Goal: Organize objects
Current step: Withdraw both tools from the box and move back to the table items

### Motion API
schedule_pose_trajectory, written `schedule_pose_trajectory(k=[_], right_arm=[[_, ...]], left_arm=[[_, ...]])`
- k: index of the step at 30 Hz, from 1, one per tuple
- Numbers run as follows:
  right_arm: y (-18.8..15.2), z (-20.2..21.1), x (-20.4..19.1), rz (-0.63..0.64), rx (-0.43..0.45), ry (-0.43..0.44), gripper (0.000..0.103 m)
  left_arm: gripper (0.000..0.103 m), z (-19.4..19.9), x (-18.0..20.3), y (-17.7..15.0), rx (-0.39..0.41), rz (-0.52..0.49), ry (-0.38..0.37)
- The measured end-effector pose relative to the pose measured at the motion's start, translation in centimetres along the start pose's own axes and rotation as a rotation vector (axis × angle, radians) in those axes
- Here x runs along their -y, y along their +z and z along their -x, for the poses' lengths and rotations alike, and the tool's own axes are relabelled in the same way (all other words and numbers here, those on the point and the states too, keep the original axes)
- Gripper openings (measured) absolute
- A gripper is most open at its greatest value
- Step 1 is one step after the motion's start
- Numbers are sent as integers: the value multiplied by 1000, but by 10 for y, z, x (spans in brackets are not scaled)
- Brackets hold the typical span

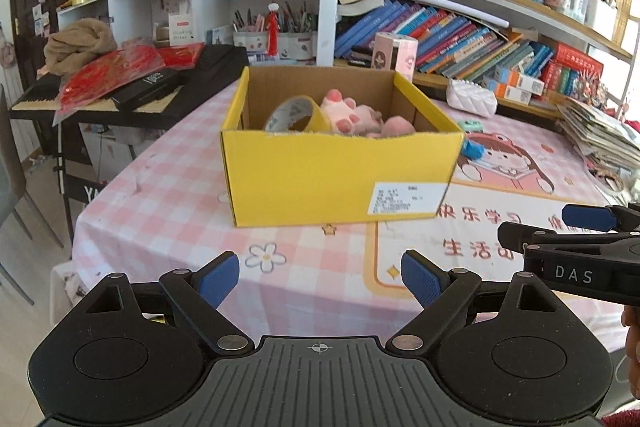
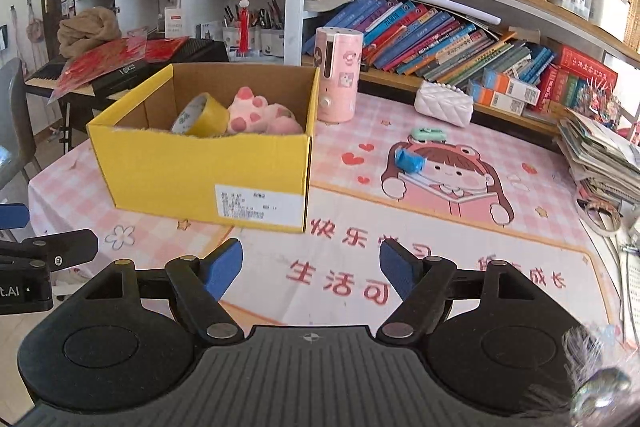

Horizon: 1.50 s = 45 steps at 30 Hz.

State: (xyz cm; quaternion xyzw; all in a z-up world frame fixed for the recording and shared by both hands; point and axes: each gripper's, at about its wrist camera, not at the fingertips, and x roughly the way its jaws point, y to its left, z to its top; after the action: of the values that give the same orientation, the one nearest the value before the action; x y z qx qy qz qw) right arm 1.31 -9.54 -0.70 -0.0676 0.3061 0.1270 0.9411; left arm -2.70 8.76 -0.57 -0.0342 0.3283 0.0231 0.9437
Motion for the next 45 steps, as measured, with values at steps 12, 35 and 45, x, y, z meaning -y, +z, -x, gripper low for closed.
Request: schedule_pose_trajectory(k=[12,35,45], right_arm=[[-26,20,14,-46,-38,-63,77],[-36,13,102,-190,-90,-235,80],[-15,-21,149,-174,-113,-212,80]], left_arm=[[90,-2,22,-9,-38,-65,-79],[91,-52,115,15,-71,-222,-252],[91,-88,155,39,-76,-210,-246]])
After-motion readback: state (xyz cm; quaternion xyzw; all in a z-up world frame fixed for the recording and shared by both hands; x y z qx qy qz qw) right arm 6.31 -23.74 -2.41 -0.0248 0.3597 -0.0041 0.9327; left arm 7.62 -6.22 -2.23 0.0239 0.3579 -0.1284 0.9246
